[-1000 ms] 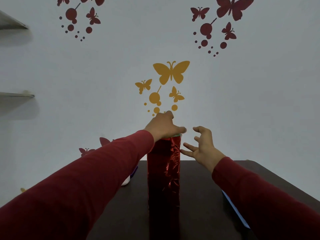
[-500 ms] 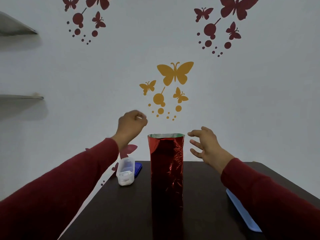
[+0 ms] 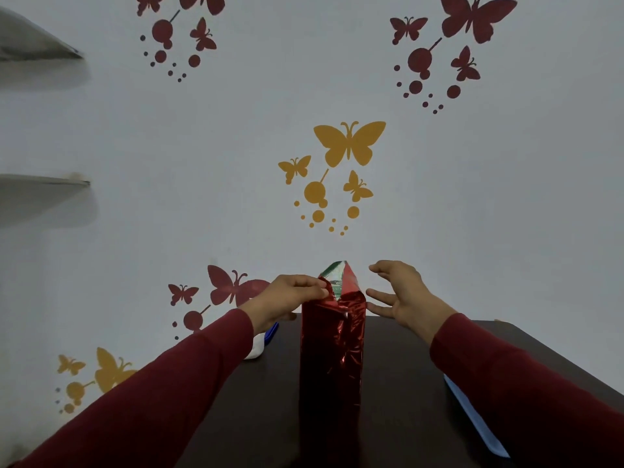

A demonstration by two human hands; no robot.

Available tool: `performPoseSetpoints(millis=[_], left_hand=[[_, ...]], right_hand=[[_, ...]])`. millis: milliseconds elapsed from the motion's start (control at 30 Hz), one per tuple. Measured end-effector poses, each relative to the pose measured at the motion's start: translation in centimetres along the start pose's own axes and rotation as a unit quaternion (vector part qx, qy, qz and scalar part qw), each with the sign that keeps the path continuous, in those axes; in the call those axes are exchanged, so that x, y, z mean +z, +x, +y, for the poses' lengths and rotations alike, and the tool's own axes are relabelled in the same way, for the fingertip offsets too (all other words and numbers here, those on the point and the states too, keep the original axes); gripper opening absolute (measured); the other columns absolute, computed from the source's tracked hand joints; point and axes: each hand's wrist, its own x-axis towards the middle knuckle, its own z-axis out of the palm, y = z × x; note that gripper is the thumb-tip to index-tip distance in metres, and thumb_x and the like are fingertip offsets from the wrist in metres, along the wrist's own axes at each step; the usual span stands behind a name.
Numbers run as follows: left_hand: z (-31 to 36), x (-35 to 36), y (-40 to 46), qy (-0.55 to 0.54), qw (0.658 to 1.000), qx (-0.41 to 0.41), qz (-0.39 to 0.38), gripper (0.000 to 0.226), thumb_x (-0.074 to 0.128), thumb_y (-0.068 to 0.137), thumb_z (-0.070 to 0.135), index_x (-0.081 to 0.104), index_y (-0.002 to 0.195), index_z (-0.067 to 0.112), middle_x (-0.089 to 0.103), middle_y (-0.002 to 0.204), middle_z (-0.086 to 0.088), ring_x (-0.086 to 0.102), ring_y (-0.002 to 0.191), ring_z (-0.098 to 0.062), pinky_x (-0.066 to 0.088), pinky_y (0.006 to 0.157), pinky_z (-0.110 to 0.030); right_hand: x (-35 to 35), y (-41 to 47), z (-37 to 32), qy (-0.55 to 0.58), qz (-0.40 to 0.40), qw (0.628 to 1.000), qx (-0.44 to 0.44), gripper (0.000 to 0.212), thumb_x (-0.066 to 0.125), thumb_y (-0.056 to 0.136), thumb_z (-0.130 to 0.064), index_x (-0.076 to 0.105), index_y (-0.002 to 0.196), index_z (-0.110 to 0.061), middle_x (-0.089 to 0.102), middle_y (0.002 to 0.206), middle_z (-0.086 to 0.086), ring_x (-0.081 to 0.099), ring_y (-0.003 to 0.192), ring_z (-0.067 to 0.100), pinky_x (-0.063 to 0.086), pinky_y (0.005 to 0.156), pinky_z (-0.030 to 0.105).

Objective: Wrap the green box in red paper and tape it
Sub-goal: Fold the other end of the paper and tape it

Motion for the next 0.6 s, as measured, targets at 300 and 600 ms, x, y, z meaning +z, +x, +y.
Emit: performPoseSetpoints(millis=[300, 600], left_hand=[[0.3, 0.0, 0.3, 0.01, 1.0, -0.008, -0.021, 0.041, 0.083, 0.081, 0.032, 0.073, 0.118, 0.046, 0.066, 0.127, 0.011, 0.054, 0.121, -0.012, 0.044, 0.1, -0.049], [0.0, 0.4, 0.7, 0.04, 0.998, 0.013, -0.049, 0.039, 0.083, 0.079, 0.04, 0.072, 0.113, 0.053, 0.068, 0.126, 0.013, 0.053, 0.124, -0.012, 0.039, 0.105, -0.053]], right_hand=[[-0.1, 0.0, 0.3, -0.021, -0.001, 1.0, -0.016, 0.08, 0.073, 0.089, -0.01, 0.033, 0.155, -0.03, 0.053, 0.141, 0.003, 0.061, 0.12, 0.03, 0.061, 0.084, 0.049], [3.3, 0.5, 1.4, -0.264, 0.016, 0.956, -0.126, 0.13, 0.091, 0.065, -0.017, 0.005, 0.161, -0.03, 0.035, 0.16, 0.01, 0.044, 0.141, 0.032, 0.048, 0.109, 0.05]])
